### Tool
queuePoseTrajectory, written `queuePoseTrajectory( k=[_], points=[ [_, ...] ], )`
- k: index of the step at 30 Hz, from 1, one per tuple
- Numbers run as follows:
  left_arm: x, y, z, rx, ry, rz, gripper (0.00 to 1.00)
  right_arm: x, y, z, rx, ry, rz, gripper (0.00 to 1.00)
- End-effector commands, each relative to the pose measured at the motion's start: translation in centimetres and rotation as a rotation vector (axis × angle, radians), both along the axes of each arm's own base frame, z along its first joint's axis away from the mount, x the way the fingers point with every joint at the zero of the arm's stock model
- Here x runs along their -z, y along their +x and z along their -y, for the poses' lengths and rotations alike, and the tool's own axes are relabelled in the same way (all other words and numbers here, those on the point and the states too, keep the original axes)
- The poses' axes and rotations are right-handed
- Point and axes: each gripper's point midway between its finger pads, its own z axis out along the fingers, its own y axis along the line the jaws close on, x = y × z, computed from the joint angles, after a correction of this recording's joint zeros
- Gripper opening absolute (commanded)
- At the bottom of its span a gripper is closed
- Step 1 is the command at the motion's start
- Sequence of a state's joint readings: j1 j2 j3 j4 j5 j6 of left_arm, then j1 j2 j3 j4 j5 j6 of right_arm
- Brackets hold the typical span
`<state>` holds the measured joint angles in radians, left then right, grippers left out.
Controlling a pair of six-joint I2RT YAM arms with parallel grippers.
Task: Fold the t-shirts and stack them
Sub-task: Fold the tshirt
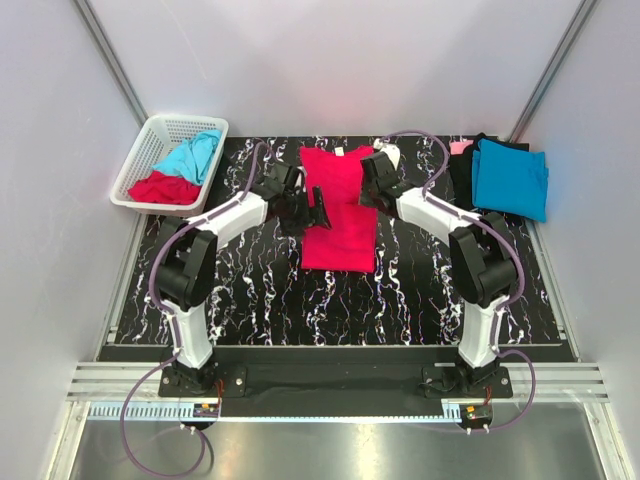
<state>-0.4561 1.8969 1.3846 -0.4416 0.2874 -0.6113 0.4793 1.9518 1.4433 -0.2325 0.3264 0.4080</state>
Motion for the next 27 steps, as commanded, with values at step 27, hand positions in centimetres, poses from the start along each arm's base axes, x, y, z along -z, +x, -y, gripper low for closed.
queuePoseTrajectory(
  k=[27],
  points=[
    [5.9, -5.3, -1.5, -0.048, 0.140, -0.087, 0.81, 9.4, -20.4, 0.4, -0.204, 0.302, -0.439, 0.44]
  ],
)
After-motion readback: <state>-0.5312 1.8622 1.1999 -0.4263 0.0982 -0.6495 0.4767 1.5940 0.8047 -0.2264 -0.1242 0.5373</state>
